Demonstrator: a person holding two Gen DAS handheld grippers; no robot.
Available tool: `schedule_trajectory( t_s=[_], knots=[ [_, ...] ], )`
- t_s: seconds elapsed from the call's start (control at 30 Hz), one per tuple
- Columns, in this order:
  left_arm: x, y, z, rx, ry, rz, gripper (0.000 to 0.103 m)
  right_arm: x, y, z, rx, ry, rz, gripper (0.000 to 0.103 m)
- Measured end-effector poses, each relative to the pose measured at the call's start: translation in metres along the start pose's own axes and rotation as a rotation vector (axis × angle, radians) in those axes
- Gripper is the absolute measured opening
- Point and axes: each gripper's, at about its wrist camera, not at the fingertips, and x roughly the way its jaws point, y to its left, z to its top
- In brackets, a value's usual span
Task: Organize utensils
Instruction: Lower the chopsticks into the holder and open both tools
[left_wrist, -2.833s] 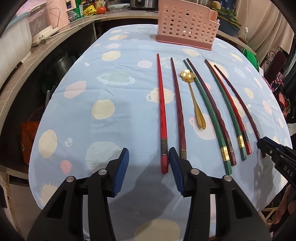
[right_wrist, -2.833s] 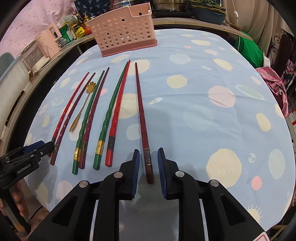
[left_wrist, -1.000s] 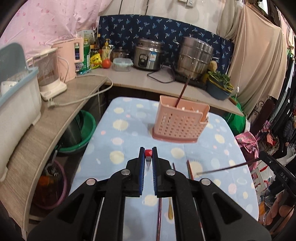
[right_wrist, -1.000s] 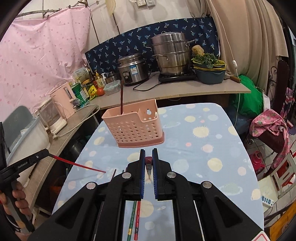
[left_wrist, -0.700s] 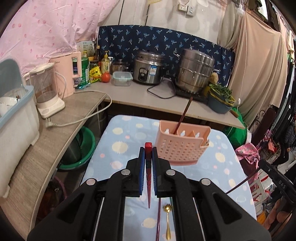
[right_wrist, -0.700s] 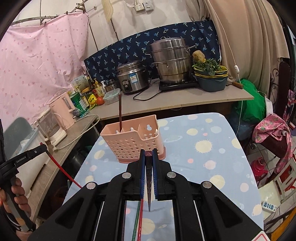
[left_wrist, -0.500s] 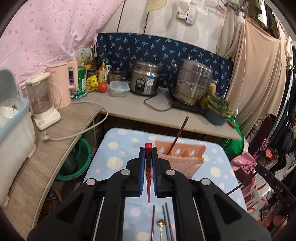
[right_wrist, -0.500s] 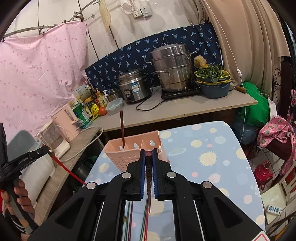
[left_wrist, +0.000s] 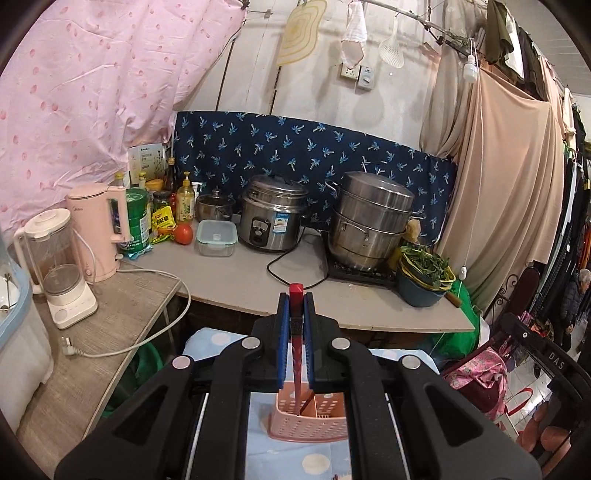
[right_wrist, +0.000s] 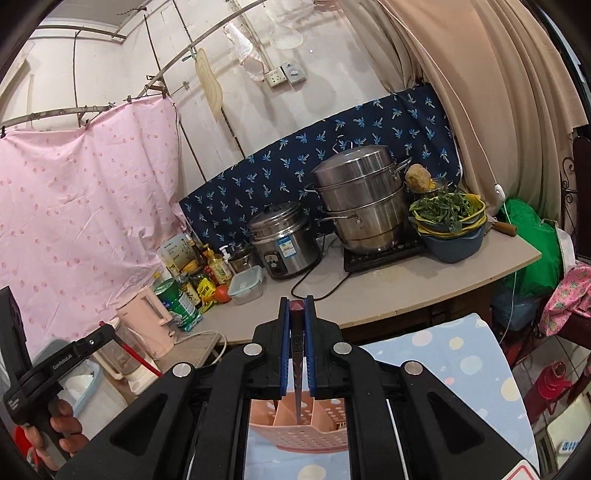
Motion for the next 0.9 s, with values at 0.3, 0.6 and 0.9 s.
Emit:
schedule_trajectory(
  t_s=[0.3, 0.6, 0.9],
  knots=[
    [0.048, 0.004, -0.017, 0.005, 0.048, 0.032, 0.007, 0.051, -0.004, -0.025, 0.0, 0.098, -0.003, 0.008],
    [0.073, 0.009, -0.037, 0.0, 0.106, 0.052, 0.007, 0.081, -0.012, -0.056, -0.015, 0.188, -0.021, 0.008],
    [0.081, 0.013, -0.049, -0.004, 0.139, 0.06, 0.007, 0.09, -0.011, -0.064, -0.031, 0.213, -0.037, 0.008]
  ],
)
